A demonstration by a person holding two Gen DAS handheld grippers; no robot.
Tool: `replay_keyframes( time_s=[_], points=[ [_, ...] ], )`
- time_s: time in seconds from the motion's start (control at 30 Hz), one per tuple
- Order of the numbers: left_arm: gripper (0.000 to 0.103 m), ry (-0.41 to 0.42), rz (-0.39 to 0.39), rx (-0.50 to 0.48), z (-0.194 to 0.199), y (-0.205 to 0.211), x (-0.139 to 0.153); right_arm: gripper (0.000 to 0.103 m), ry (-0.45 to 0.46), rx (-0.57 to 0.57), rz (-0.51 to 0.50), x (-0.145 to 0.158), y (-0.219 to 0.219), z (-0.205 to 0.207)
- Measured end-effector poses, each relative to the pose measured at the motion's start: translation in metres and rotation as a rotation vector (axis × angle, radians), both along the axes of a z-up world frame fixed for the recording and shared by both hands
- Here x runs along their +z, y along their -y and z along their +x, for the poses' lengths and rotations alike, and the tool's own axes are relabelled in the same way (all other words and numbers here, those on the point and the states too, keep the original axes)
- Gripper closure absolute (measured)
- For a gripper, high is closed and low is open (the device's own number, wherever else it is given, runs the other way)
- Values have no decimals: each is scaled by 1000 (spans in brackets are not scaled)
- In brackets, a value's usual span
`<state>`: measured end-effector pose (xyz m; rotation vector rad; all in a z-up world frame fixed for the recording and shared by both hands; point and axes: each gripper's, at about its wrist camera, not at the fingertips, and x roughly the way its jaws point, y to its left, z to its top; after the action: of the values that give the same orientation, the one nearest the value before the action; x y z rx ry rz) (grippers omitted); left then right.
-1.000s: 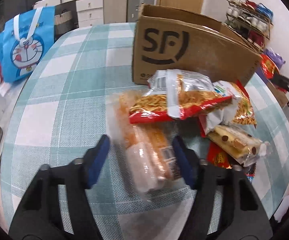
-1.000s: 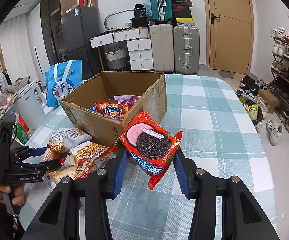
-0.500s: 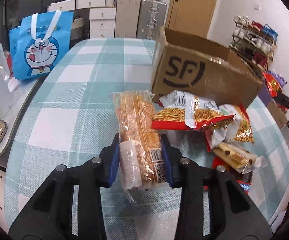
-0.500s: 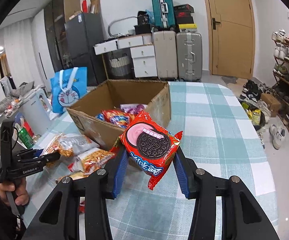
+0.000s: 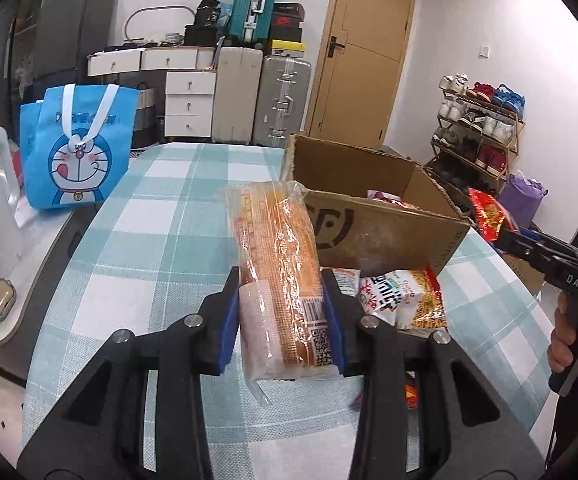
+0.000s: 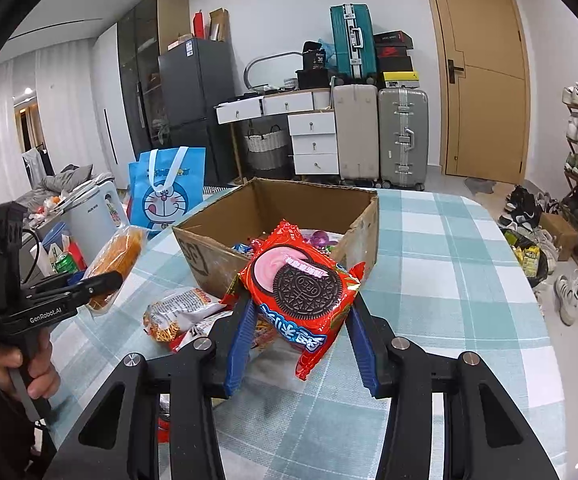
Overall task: Organize snacks
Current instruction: 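Carry the bread loaf and Oreo pack over the box with both tools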
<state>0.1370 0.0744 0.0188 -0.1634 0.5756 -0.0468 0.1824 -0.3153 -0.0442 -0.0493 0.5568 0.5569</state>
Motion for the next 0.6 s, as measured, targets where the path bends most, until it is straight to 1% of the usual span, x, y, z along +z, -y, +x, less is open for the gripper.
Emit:
replay_keyframes(
  time_s=[0.1, 0.3, 0.53, 0.6],
  points=[
    [69, 8, 13, -22, 2, 11, 5, 58, 5, 17, -7, -3, -8, 0],
    [69, 1, 21, -47, 19, 23, 7, 58, 2, 35, -17, -7, -17, 3],
    [69, 13, 11, -49, 39, 31, 17, 58, 0, 31, 31, -1, -12, 12],
    [69, 16, 9, -49, 46, 36, 23, 58, -22, 32, 47, 1, -12, 18]
  ],
)
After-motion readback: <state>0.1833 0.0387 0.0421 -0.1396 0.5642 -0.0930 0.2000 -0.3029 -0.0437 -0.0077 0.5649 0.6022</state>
